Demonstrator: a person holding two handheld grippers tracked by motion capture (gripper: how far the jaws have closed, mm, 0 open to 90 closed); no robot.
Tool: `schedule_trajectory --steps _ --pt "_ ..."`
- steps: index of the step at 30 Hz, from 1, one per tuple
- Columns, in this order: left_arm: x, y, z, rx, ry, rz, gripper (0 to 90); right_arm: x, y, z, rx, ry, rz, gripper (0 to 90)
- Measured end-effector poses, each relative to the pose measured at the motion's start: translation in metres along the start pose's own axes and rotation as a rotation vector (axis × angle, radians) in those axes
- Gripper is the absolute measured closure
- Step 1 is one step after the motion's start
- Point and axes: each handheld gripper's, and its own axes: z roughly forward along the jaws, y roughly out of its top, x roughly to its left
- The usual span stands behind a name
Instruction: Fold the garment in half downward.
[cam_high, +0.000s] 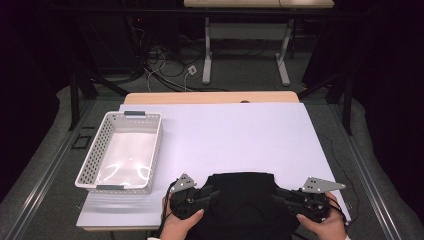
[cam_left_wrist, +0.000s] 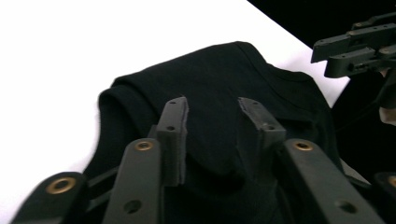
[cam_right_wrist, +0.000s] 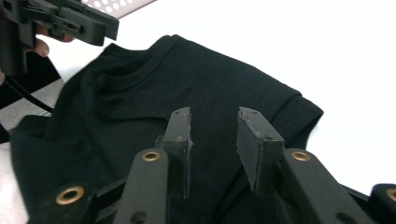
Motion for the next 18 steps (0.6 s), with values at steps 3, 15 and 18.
schedule_trajectory --steps 3,15,18 --pt "0.003 0.0 0.001 0.001 0.016 -0.003 60.1 -0.002 -0.001 0.002 -0.01 -0.012 0.002 62.6" --pt "0.017 0.001 0.001 -0.013 0.099 0.032 50.3 -0.007 -0.004 0.006 -0.028 -0.071 -0.024 52.1" --pt "0.019 0.001 0.001 -0.015 0.111 0.036 49.2 -0.009 -0.005 0.008 -0.041 -0.078 -0.028 49.2"
